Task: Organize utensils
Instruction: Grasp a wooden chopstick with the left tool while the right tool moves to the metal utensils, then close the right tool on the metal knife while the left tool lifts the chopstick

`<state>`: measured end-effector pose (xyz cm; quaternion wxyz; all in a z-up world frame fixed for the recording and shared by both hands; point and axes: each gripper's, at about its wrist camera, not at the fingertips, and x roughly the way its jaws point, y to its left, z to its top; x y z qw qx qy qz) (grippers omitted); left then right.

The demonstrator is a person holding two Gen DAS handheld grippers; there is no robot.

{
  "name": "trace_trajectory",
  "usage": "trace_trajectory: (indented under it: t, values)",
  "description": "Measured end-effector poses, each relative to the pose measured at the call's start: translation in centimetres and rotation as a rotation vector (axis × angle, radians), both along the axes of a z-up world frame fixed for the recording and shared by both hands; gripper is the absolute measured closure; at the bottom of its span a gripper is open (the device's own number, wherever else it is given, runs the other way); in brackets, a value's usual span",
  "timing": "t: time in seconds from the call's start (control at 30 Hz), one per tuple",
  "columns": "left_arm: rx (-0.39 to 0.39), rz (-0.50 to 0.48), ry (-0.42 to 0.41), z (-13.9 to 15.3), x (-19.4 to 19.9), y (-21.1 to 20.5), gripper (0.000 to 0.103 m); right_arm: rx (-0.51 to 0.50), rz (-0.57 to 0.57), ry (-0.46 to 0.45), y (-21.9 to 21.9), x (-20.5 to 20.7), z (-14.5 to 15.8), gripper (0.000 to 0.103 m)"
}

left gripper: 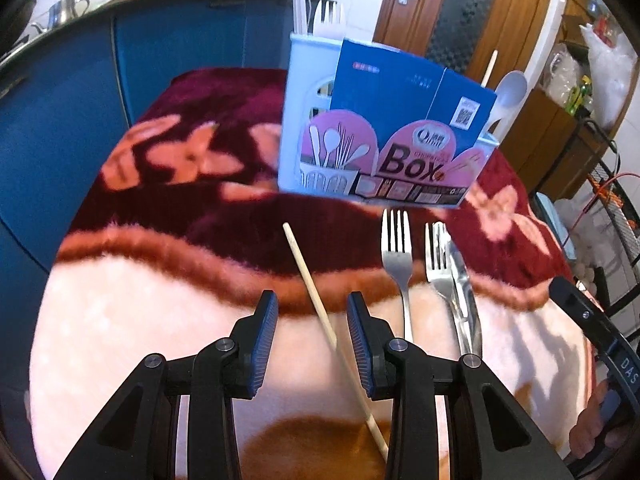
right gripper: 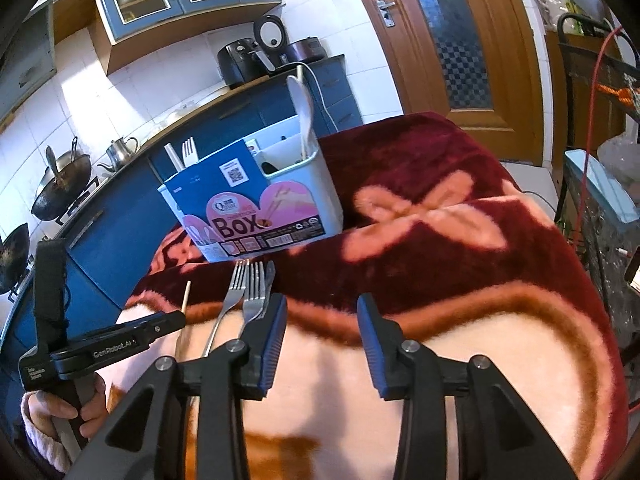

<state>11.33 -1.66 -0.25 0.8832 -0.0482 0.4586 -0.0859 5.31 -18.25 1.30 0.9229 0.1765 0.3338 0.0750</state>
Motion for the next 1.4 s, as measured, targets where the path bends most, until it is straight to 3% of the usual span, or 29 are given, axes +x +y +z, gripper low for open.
trace_trajectory:
  t: [0.27, 0.57, 0.73, 0.87, 1.2, 1.4]
  values:
    - [-0.006, 0.008, 0.045, -0.7, 0.9, -0.2, 0.071, 0.017, -0.011, 0.017, -1.0, 0.1, -0.8, 0.062]
    - [-0.038, 0.025, 0.073, -0.9, 1.8, 0.6, 0.089, 0.015, -0.002, 0.023, -0.7, 0.1, -1.0, 0.062]
    - [-0.080, 0.031, 0.070, -0.9, 1.6, 1.3, 0.098, -0.001, 0.010, 0.024, -0.1, 0.2, -0.7, 0.062]
    - [-0.147, 0.038, 0.070, -1.0, 1.4, 2.3, 0.099, -0.015, 0.016, 0.028, 0.4, 0.3, -0.5, 0.062]
    - [-0.269, 0.049, -0.006, 0.3, 0.3, 4.1, 0.099, -0.032, 0.064, 0.058, 2.3, 1.0, -0.4, 0.062]
    - [-0.287, 0.072, -0.103, 1.6, -0.9, 5.2, 0.099, -0.038, 0.087, 0.092, 3.5, 1.5, -0.6, 0.062]
